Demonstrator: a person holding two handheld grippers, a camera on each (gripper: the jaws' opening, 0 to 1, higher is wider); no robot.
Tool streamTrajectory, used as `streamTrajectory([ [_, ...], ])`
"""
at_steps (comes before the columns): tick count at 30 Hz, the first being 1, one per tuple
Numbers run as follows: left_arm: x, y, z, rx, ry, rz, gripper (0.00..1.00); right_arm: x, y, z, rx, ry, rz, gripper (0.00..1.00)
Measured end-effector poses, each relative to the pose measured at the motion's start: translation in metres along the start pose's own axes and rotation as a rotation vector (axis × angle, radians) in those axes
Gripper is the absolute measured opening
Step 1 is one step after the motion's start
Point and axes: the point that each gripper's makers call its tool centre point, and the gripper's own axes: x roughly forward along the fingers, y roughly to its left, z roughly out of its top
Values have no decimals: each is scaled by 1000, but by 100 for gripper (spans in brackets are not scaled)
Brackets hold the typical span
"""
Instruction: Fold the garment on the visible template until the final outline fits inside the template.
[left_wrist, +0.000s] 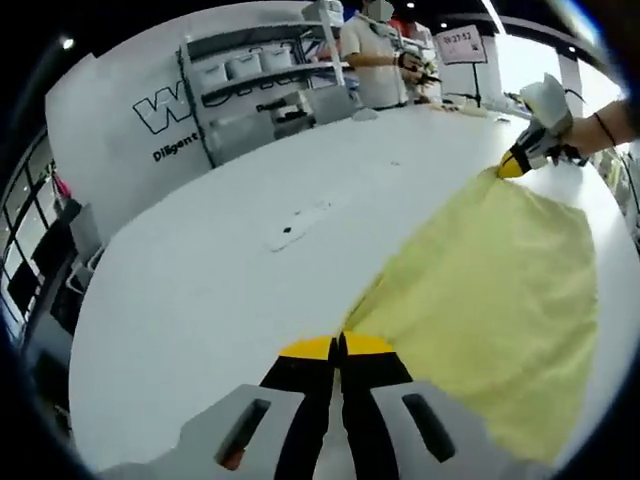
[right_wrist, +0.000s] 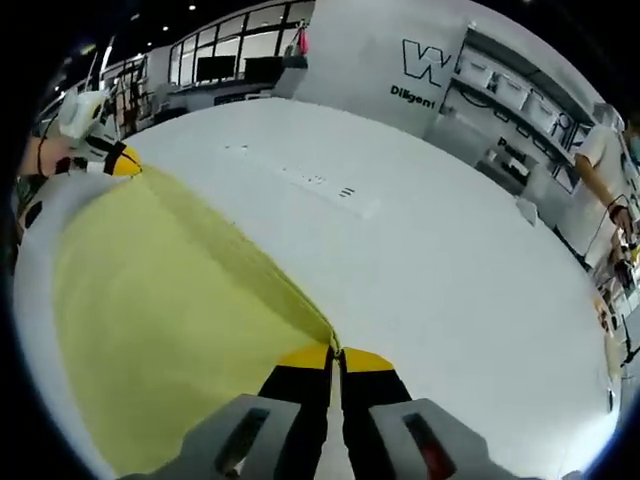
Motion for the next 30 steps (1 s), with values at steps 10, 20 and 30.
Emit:
streamTrajectory([
  [10, -5, 3, 4, 33, -28, 20, 6, -7, -14, -5, 11, 21, -66, 4],
  [20, -30, 10, 6, -14, -45, 42, 10, -30, -17, -9, 205, -22, -111, 16],
  [30, -61, -18, 7, -23, -76, -4, 12, -51, 3, -1, 167, -79, -92, 14],
])
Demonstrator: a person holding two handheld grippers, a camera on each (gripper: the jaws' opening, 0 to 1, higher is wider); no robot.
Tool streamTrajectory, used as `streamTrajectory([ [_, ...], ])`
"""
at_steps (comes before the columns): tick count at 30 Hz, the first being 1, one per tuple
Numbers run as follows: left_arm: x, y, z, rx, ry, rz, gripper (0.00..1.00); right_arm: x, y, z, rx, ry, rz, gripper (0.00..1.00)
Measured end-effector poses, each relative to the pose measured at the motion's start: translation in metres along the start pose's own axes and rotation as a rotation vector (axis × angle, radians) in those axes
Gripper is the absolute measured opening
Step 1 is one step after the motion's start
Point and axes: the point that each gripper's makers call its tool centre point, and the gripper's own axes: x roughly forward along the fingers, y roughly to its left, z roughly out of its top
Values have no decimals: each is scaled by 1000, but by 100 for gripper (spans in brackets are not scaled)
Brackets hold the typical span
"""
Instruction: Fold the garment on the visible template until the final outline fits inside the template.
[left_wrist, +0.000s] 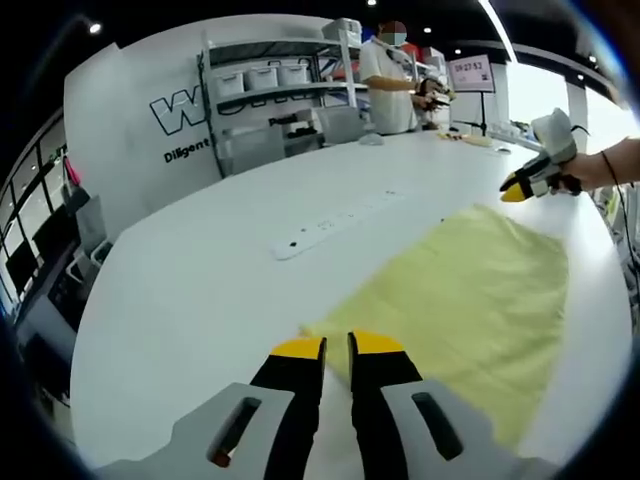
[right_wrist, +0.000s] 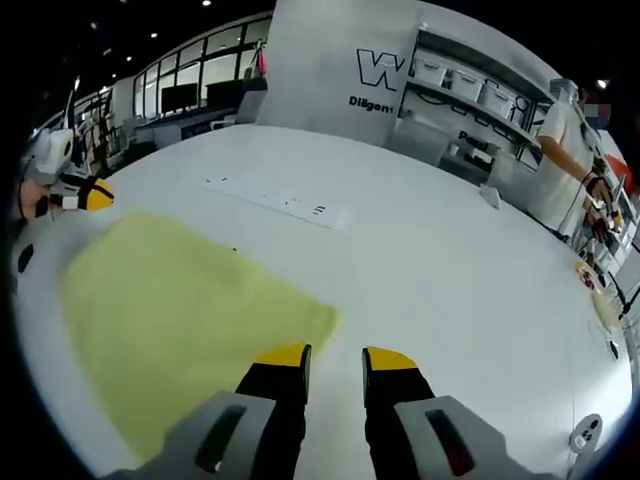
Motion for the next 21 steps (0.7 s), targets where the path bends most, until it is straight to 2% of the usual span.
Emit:
streamTrajectory([
  [4, -8, -4, -3, -15, 1, -5, 12, -9, 2, 1, 18, -15, 4, 14],
  [7, -12, -10, -8, -11, 6, -13, 12, -15, 5, 0, -1, -37, 8, 13],
  [11, -12, -9, -9, -31, 2, -21, 11, -21, 11, -3, 18, -42, 19, 14],
  [16, -21, -16, -12, -26, -7, -31, 12, -32, 18, -15, 35, -42, 23, 14],
  [18, -24, -15, -9, 32, -26, -23, 11, -33, 16, -17, 41, -42, 23, 14],
  [21, -29, -22, -12, 3, -19, -43, 12, -35, 17, -26, 47, -34, 31, 15],
])
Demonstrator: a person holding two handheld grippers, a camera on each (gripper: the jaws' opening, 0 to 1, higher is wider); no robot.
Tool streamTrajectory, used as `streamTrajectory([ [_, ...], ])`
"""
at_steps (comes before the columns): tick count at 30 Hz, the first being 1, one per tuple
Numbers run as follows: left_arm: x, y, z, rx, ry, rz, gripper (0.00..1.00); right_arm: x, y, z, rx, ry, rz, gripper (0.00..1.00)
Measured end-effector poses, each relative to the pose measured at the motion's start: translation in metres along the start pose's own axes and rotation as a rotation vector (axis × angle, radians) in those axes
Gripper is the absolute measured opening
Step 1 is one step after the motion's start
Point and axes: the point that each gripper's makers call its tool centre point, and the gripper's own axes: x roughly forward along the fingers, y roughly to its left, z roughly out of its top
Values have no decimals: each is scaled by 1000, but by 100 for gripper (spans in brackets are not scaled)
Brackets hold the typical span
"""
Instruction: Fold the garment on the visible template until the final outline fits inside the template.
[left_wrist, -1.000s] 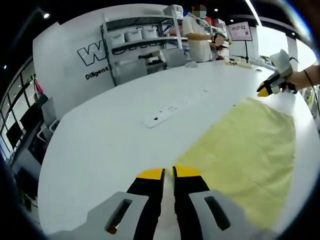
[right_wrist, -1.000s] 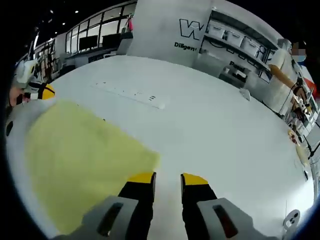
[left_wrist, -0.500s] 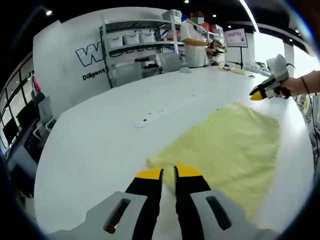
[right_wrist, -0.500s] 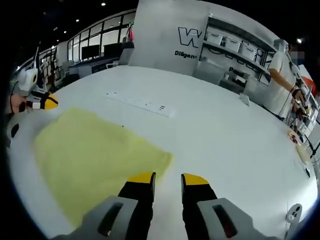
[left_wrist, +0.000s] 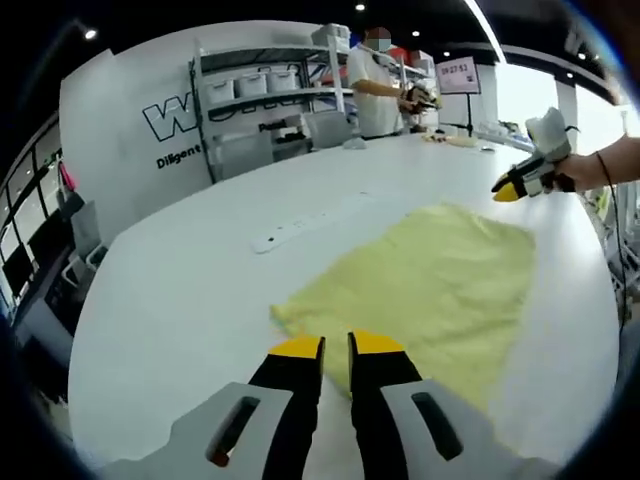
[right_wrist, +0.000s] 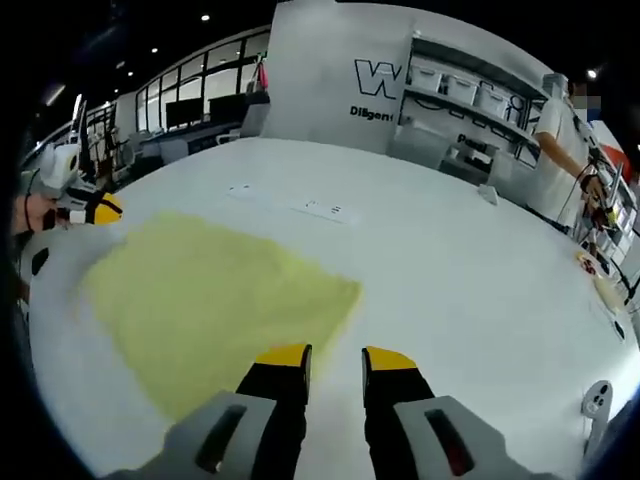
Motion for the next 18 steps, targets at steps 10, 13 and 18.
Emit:
streamTrajectory([
  [10, -18, -23, -32, -84, 20, -23, 14, -17, 9, -16, 30, -16, 8, 16],
  [13, -23, -25, -38, -113, 16, -17, 15, -21, 11, -19, 55, -20, 13, 16],
  [18, -36, -29, -51, -174, 20, -21, 19, -28, 20, -23, 65, -45, 52, 19],
])
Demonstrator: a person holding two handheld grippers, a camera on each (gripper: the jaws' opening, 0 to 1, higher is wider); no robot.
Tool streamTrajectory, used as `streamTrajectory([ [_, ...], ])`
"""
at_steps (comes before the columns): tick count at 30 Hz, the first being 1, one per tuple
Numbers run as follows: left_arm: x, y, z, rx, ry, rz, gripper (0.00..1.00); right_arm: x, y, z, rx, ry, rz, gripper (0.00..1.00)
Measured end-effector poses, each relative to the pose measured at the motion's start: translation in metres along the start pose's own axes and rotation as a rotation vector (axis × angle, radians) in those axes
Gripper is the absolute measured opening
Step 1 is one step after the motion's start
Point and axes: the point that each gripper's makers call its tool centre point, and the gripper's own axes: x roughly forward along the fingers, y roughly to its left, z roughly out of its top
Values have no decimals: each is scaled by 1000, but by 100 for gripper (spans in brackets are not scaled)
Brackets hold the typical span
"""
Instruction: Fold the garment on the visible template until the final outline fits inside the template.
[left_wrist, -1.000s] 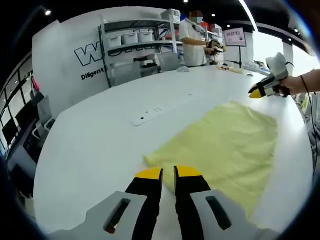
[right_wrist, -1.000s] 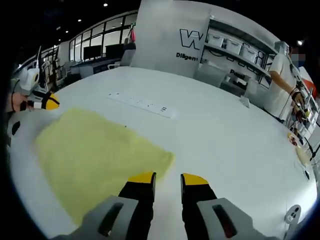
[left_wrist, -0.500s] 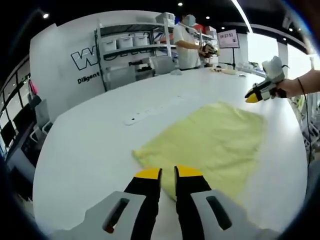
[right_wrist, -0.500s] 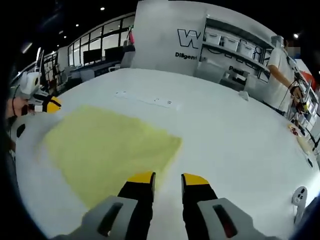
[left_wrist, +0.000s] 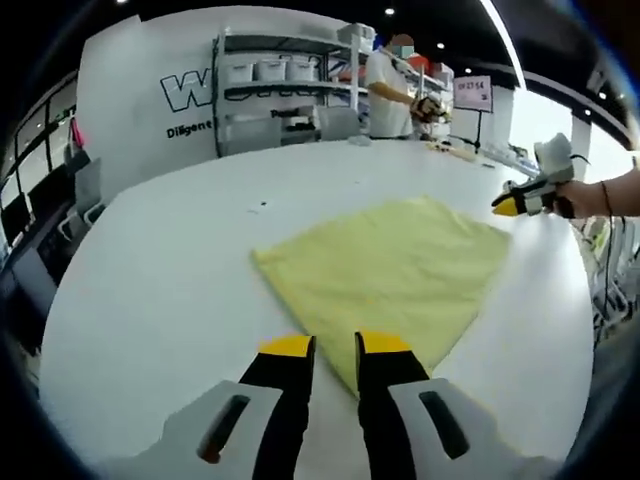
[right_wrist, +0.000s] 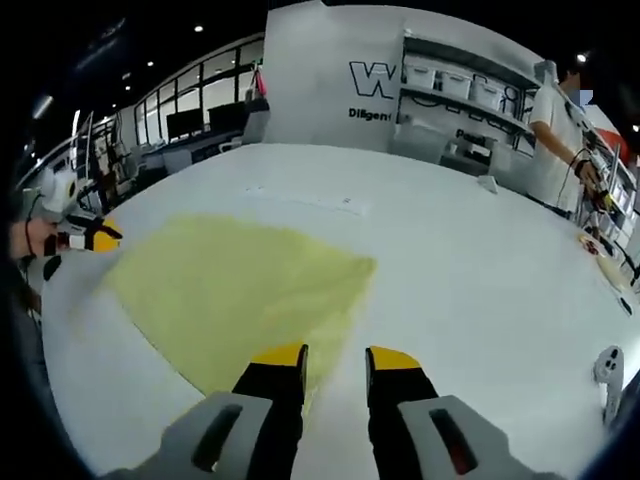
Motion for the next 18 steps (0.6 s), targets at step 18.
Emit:
streamTrajectory([
  [18, -6, -26, -43, -49, 58, -159, 24, -17, 31, -37, 81, -8, 139, 23],
])
